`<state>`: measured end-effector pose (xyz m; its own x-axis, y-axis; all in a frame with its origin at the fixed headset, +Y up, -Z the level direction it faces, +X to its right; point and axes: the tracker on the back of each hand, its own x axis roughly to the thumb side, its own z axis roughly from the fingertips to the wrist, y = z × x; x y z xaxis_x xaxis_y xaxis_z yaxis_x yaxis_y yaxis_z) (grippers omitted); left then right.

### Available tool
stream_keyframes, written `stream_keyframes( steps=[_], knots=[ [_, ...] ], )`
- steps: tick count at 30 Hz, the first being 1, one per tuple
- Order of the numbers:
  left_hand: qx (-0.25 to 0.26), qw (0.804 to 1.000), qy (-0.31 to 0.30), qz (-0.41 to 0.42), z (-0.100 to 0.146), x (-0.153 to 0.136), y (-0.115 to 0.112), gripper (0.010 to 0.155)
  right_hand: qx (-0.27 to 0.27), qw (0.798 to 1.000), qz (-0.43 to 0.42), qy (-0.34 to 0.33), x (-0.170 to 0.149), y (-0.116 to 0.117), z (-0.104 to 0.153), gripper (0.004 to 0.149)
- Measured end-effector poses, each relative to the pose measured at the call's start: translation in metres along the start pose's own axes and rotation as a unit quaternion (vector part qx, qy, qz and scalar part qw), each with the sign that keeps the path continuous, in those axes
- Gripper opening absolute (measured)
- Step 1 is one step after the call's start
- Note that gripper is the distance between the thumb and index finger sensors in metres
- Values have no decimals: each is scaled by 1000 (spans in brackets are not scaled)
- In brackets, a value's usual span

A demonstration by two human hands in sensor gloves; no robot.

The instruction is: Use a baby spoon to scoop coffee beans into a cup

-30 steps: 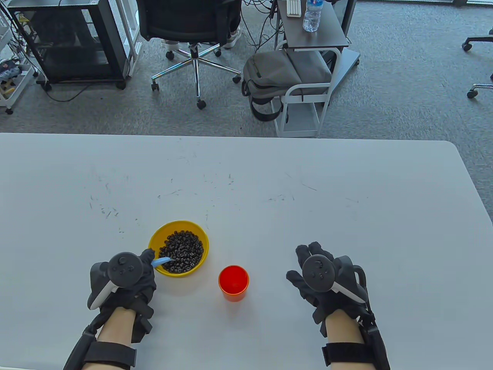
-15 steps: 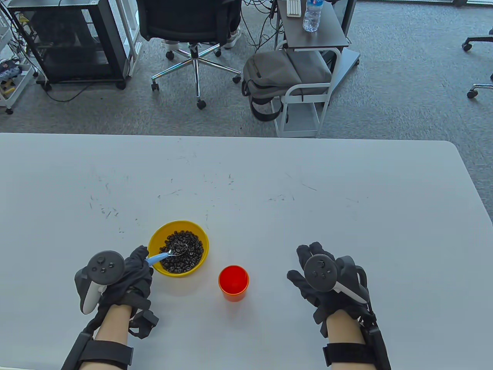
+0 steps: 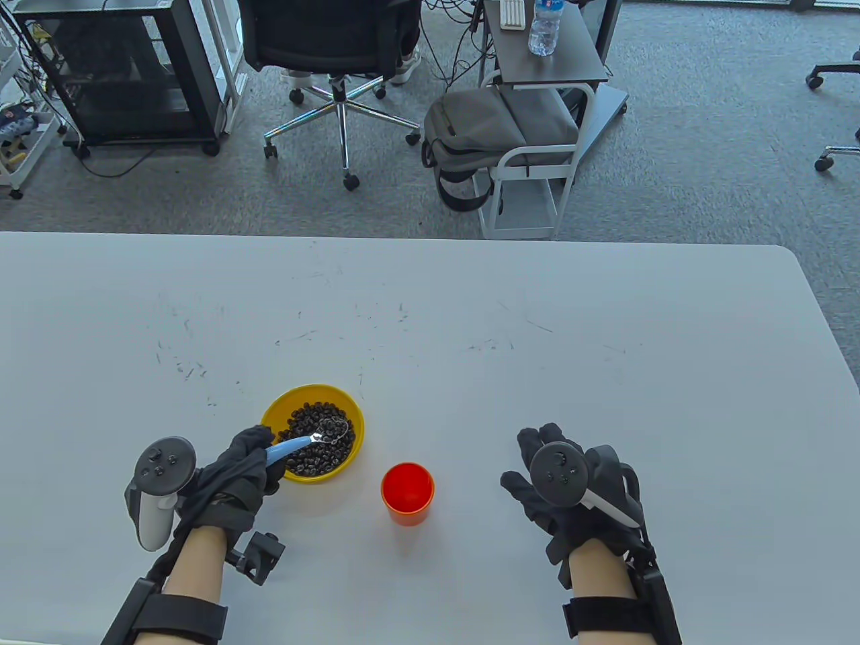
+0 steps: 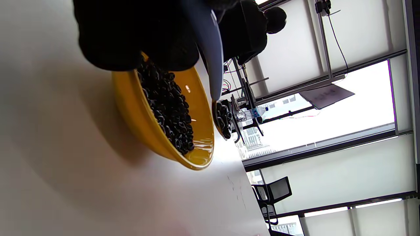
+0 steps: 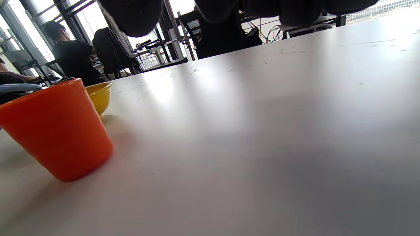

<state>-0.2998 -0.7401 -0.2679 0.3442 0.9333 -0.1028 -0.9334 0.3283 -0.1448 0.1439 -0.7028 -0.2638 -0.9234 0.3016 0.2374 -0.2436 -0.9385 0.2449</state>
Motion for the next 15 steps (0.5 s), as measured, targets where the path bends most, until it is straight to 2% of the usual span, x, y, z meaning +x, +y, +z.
stream_keyframes(
  steps=[8,15],
  knots=[
    [-111,990,-83,-13,6,27,-32,52,4,1000,-3,-1,1,1,-1,74],
    [-154,978,-121,-63,9,35,-47,48,5,1000,-7,-1,1,1,-1,73]
  ],
)
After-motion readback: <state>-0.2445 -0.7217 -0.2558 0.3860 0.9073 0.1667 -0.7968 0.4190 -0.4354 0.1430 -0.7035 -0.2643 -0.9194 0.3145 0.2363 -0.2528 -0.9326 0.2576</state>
